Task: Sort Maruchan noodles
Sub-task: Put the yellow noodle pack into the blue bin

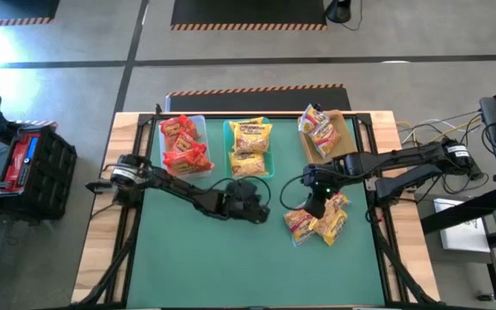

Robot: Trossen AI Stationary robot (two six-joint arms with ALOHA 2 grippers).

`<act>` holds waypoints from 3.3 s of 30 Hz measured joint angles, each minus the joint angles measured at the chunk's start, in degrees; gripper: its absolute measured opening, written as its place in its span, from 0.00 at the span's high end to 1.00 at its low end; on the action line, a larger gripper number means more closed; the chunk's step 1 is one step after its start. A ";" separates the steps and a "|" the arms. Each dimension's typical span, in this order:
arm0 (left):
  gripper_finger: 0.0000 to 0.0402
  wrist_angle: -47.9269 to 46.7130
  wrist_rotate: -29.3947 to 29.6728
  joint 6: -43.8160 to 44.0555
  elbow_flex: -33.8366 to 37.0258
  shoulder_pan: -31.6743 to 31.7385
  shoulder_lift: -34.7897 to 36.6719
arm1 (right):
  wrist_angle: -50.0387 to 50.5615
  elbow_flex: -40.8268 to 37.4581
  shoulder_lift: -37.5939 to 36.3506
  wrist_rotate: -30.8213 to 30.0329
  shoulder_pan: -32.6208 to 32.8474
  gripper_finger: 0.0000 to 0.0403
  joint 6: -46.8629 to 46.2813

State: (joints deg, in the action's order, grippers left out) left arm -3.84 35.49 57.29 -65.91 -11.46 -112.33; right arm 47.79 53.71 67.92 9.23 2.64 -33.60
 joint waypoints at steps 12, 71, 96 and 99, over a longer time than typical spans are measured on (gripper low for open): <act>1.00 16.54 -7.54 -8.35 -0.07 -2.76 0.04 | 2.79 -0.11 0.63 -0.22 7.47 0.69 -7.56; 1.00 29.36 -12.55 -9.65 -0.04 -8.23 0.04 | -12.59 -0.66 19.44 -25.97 25.67 0.69 -25.71; 1.00 28.71 -6.10 17.06 -0.02 -8.99 -4.68 | -5.68 -0.55 9.31 -21.25 21.04 0.69 -15.83; 1.00 28.88 -6.09 19.94 -0.53 -9.22 -5.21 | -4.77 -0.57 9.60 -21.04 21.11 0.69 -12.81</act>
State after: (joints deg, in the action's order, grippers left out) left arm 25.04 29.40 77.23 -66.44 -20.68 -117.54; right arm 43.02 53.15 77.52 -11.81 23.75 -46.41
